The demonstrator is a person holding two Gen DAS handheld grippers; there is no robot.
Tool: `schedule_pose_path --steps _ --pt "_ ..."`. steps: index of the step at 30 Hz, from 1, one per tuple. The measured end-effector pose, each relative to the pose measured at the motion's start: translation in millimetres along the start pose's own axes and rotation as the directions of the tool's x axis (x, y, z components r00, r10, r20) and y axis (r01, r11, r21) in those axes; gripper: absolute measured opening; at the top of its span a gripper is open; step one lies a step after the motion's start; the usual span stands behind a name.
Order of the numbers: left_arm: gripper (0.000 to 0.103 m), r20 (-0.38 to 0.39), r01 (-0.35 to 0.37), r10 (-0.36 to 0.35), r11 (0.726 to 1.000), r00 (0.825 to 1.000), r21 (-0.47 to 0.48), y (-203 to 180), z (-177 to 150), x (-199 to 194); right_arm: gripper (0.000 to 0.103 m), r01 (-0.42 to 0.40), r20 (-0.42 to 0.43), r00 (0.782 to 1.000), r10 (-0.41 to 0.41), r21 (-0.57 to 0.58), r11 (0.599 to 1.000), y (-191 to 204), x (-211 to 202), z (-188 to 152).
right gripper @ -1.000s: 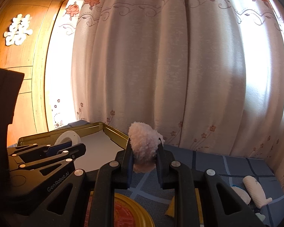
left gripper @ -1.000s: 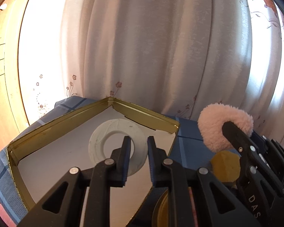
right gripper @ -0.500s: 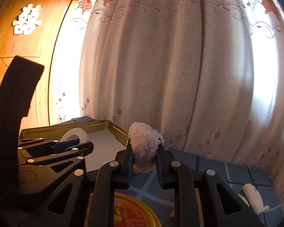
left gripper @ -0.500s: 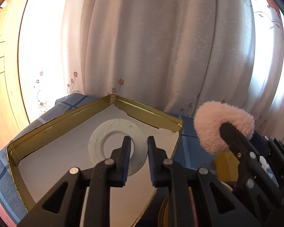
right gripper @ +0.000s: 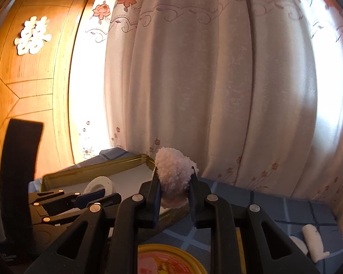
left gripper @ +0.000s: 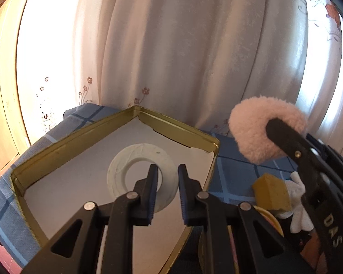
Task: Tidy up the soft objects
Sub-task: 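Lower the tape roll into the tin tray with the left tool while the right tool releases the ball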
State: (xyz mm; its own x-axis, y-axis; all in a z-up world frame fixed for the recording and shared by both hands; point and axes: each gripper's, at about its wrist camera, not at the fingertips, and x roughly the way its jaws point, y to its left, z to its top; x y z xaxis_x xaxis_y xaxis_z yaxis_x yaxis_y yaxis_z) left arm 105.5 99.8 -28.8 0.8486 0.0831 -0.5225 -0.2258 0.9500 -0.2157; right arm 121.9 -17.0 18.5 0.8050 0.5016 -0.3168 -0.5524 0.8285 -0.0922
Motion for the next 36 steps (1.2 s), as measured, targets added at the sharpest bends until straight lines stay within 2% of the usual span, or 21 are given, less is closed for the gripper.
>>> schedule_pose_path --steps 5,10,16,21,25,36 --pt "0.016 -0.008 0.014 -0.015 1.0 1.0 -0.016 11 11 -9 0.023 -0.055 -0.085 0.994 0.062 0.08 0.995 -3 19 15" --pt "0.016 -0.033 -0.007 0.007 1.0 0.999 -0.005 23 25 -9 0.023 -0.074 -0.183 0.979 0.091 0.098 0.992 2 47 22" --pt "0.016 -0.163 0.029 -0.026 0.999 0.986 0.017 36 45 13 0.023 -0.095 -0.291 0.948 0.132 0.139 0.986 9 77 23" --pt "0.016 -0.228 0.014 -0.007 1.0 0.974 0.028 51 58 32 0.023 -0.079 -0.362 0.923 0.13 0.151 0.985 14 99 25" --pt "0.016 -0.276 0.01 0.0 0.999 0.961 0.035 58 64 46 0.023 -0.073 -0.388 0.914 0.12 0.136 0.988 20 110 26" --pt "0.017 -0.324 -0.034 0.046 0.999 0.945 0.043 68 74 78 0.025 -0.053 -0.382 0.919 0.099 0.131 0.99 21 124 33"
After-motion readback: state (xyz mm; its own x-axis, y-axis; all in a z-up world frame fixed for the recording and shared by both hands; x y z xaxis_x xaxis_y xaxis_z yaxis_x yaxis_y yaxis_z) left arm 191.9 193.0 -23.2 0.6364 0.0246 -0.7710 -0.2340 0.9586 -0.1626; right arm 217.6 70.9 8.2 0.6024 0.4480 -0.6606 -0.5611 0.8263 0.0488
